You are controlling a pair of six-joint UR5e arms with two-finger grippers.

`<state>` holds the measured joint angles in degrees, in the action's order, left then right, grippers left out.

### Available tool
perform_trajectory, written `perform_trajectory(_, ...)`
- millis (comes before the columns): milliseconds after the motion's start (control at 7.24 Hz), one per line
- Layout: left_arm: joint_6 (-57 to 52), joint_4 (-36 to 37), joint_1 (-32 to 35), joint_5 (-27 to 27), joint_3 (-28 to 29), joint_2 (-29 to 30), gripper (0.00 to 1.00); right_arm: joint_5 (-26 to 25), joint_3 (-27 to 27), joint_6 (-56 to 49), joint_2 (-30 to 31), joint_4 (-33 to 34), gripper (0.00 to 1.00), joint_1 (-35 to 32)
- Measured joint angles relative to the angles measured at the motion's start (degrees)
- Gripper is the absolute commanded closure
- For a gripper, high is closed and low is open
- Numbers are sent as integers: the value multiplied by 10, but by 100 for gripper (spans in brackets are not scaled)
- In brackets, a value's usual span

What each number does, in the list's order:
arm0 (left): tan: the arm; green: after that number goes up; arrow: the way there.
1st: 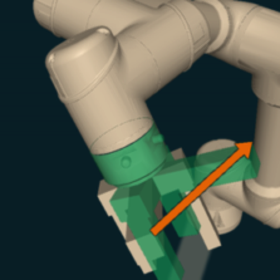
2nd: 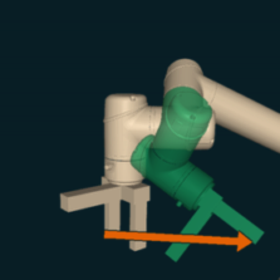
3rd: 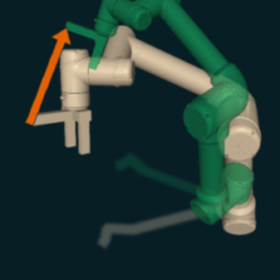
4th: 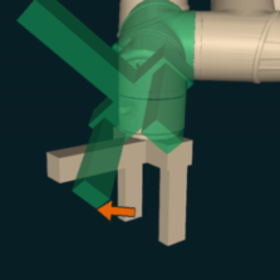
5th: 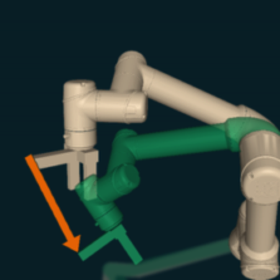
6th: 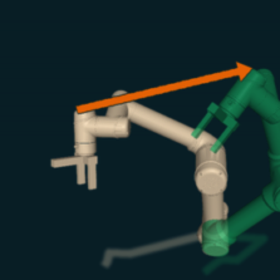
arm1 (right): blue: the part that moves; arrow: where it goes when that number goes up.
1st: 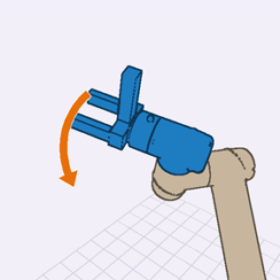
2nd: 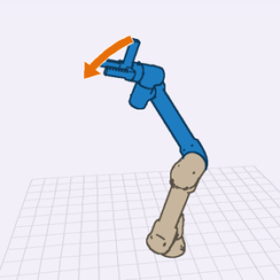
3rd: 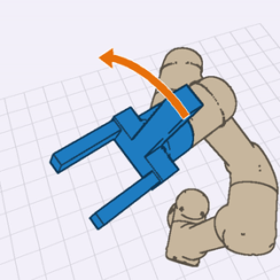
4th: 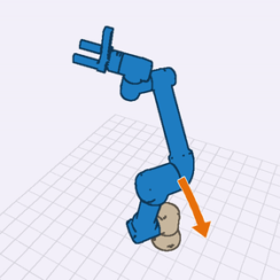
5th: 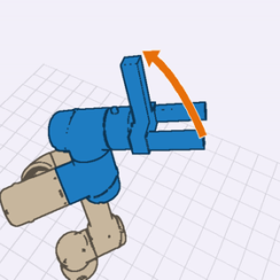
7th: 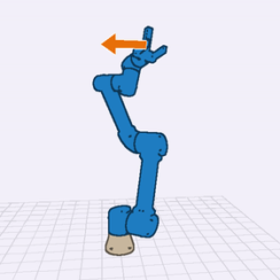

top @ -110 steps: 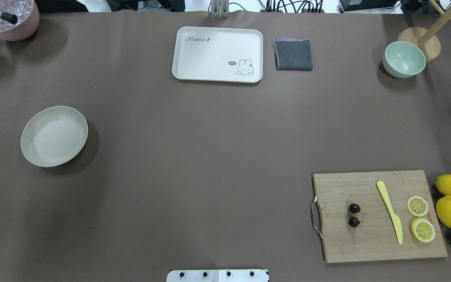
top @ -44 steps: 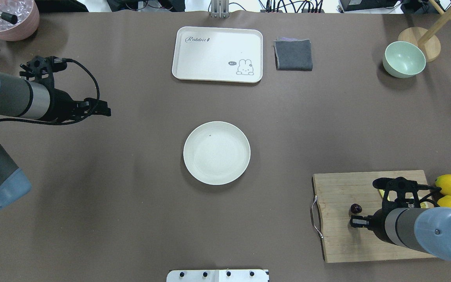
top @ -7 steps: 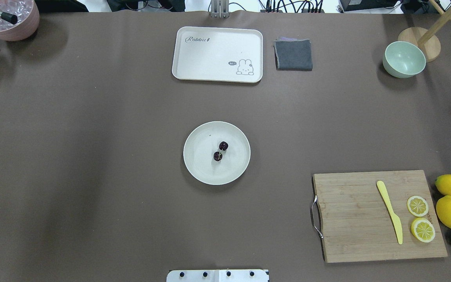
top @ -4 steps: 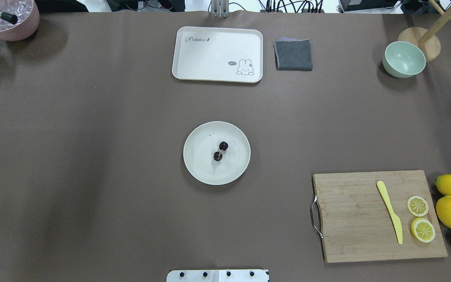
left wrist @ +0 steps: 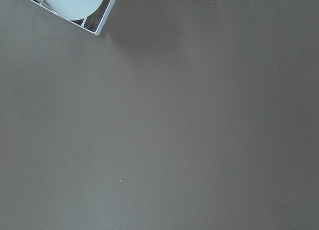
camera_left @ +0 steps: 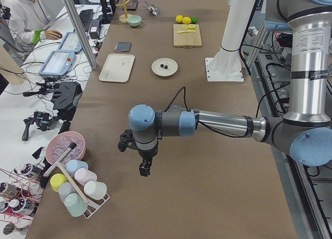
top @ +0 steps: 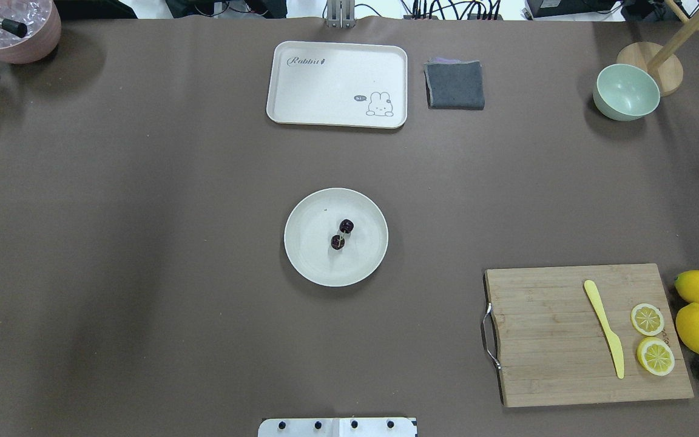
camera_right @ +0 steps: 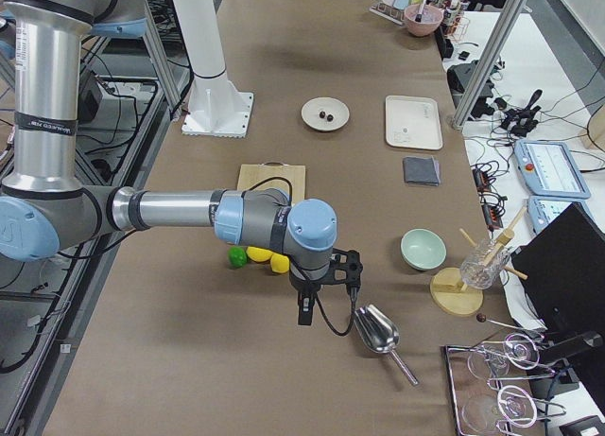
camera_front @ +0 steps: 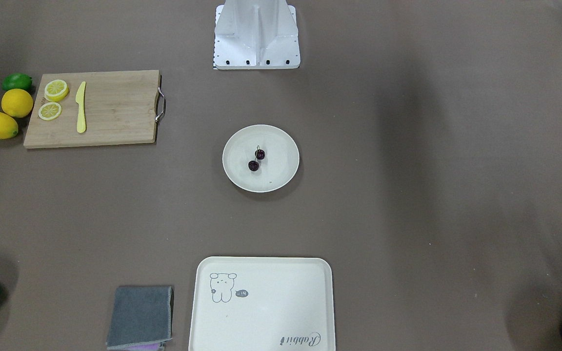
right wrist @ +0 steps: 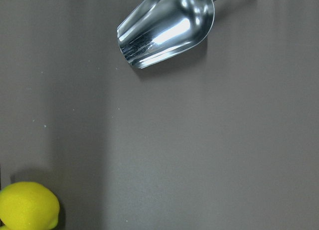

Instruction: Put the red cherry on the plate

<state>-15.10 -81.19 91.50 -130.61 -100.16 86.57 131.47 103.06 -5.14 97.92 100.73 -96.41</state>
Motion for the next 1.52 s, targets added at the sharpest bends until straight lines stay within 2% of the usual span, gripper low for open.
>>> perform_trajectory(553,0,-1,0,0,-1,0,2,21,-11,41,11,-69,0,0)
perform_trajectory(1520,0,-2,0,0,-3,0,2,35,-11,40,18,-75,0,0)
